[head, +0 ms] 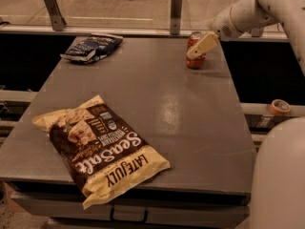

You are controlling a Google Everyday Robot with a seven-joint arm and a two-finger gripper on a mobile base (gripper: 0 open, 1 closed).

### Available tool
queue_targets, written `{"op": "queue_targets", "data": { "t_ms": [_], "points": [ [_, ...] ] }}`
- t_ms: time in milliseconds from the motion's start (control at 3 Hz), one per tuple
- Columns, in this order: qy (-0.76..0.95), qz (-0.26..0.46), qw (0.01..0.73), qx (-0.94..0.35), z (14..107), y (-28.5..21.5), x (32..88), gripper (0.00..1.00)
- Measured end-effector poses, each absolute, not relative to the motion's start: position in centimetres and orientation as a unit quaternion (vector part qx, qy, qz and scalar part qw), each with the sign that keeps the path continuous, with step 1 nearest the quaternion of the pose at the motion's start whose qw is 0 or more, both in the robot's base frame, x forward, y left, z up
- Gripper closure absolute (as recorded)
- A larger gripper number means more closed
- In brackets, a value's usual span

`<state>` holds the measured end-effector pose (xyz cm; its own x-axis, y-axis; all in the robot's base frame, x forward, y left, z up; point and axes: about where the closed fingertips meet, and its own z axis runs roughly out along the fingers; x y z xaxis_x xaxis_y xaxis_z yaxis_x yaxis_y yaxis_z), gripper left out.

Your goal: Move coke can near brown chip bag

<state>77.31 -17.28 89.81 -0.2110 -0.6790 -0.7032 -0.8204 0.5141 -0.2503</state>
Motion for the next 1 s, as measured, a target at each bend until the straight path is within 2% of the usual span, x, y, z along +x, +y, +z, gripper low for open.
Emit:
{"op": "queue_targets", "data": {
  "t_ms": [667,1000],
  "points": [
    [0.767,0.208,0.341,-0.503,89.9,-13.2,71.3,0.65],
    [0.766,0.212,0.337,-0.505,89.6,-12.9,71.2,0.87]
  ]
}}
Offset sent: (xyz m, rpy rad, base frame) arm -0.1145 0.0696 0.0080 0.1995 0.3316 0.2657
